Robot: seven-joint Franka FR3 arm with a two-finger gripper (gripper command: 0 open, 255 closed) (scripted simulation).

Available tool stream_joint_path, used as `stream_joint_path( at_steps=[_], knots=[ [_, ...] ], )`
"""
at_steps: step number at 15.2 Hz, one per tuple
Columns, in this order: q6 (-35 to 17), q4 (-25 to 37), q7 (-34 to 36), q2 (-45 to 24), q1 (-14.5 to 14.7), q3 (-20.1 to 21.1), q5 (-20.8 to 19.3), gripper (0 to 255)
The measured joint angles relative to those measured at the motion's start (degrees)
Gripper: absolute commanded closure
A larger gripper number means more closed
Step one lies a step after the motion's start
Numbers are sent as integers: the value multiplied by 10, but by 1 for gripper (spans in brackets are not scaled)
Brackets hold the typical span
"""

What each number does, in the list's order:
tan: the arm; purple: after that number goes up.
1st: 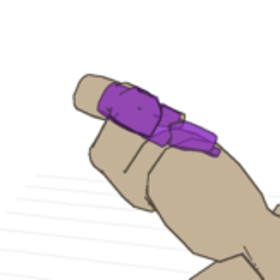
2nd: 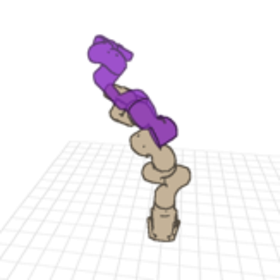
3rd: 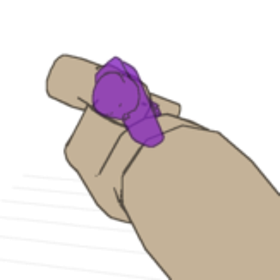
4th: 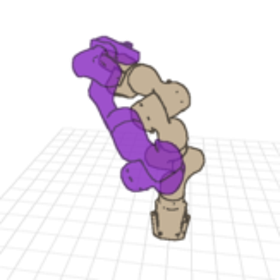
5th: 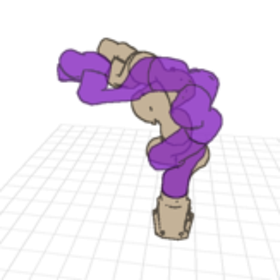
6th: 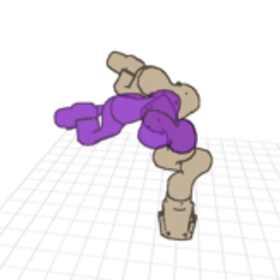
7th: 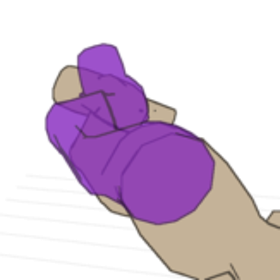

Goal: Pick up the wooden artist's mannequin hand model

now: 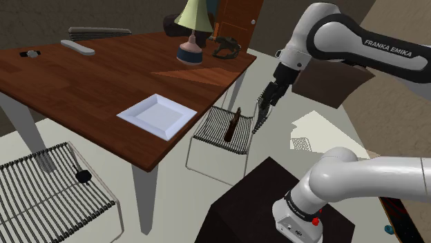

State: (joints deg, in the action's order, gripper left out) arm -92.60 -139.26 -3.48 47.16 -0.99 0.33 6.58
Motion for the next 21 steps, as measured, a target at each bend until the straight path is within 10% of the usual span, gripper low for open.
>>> stream_joint_path(
  at_steps=[21],
  knots=[
    [-277,77,281,-380,-108,40,-16,0]
  ],
)
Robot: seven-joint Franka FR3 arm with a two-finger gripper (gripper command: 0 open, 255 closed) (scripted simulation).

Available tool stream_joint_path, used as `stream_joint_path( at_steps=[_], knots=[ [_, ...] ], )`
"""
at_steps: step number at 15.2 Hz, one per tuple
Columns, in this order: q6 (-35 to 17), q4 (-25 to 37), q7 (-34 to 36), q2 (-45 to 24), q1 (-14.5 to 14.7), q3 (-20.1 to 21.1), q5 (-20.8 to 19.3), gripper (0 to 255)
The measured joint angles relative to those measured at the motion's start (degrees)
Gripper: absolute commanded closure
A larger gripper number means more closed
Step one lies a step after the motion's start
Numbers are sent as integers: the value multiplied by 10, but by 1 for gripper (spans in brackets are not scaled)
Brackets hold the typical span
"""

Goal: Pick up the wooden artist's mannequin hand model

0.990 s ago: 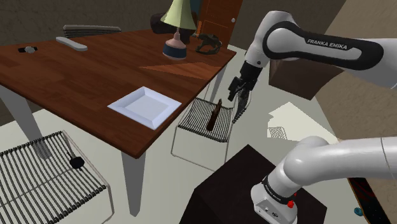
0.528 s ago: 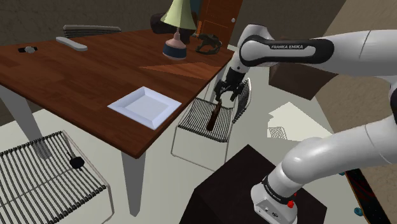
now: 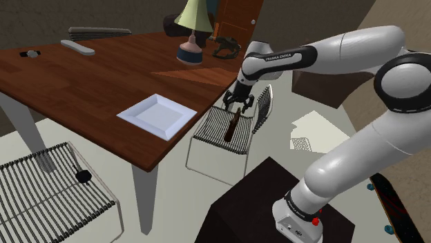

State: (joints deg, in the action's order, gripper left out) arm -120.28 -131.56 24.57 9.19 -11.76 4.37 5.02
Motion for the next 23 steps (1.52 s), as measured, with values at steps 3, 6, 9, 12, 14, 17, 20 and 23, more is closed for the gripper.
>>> stream_joint_path(
  at_steps=[3,6,9,12,14,17,20,23],
  knots=[
    [-25,30,44,-59,-13,-6,-9,0],
    [-50,55,83,-116,-24,-17,-16,0],
    [-73,86,125,-174,-32,-28,-21,0],
    [-84,119,157,-224,-43,-44,-23,0],
    [-88,142,180,-254,-47,-52,-23,0],
    [-106,143,185,-275,-50,-56,-22,0],
    [-126,142,185,-294,-50,-55,-20,0],
    [-140,139,185,-305,-50,-55,-20,255]
  ],
)
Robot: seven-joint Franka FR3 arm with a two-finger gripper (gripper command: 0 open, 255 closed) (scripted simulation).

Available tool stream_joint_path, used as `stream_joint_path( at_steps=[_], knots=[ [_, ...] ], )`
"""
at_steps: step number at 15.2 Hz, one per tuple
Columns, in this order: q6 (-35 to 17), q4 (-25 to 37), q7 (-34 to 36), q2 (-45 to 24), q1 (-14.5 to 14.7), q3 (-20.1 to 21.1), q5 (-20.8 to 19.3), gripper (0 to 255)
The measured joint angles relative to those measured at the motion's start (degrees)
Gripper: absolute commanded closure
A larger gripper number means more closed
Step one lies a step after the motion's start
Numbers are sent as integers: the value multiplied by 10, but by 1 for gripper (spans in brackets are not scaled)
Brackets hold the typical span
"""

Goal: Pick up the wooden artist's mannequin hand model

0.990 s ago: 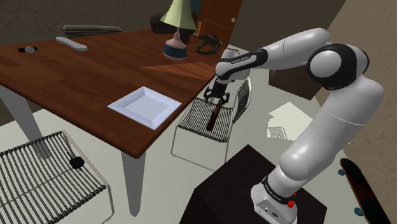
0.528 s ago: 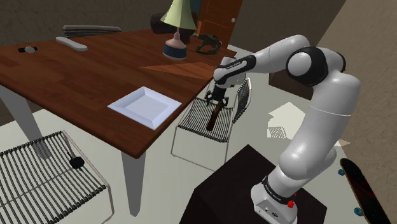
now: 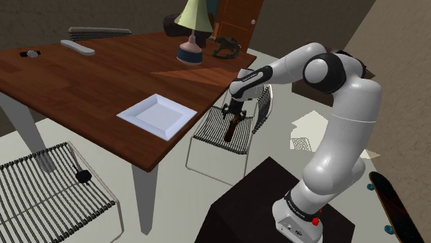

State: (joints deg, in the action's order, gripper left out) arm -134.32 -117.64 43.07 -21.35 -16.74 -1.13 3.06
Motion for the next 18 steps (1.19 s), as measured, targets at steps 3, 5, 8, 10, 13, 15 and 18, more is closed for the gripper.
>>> stream_joint_path(
  at_steps=[3,5,8,10,13,15,18],
  knots=[
    [-2,0,0,-2,0,0,0,255],
    [-3,0,0,-2,0,0,0,255],
    [-2,1,0,-3,0,0,0,255],
    [-2,1,0,-2,0,0,0,255],
    [11,2,1,10,0,0,-1,255],
    [23,5,1,19,0,-1,-1,255],
    [42,6,2,35,0,-1,-2,255]
  ],
)
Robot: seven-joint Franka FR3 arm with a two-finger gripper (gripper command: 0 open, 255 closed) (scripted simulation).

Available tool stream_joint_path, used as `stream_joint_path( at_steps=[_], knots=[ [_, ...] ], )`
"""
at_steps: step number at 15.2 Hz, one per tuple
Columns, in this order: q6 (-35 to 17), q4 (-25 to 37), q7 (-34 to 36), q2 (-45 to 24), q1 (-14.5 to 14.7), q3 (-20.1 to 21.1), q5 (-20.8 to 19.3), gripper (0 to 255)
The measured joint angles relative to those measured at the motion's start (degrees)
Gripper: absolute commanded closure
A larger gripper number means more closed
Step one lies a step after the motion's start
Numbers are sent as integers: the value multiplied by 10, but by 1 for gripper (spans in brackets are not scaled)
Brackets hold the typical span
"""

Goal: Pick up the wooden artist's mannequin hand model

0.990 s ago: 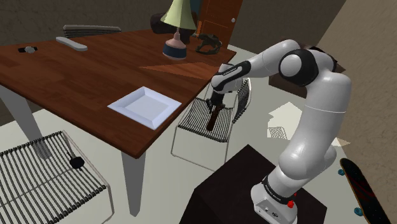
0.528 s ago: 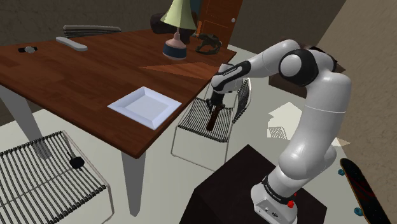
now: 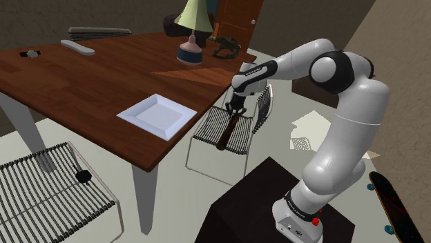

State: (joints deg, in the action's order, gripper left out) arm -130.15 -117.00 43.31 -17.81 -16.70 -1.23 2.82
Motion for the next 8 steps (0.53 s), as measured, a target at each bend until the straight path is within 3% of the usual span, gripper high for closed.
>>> stream_joint_path(
  at_steps=[8],
  knots=[
    [50,16,3,34,1,-1,-3,255]
  ],
)
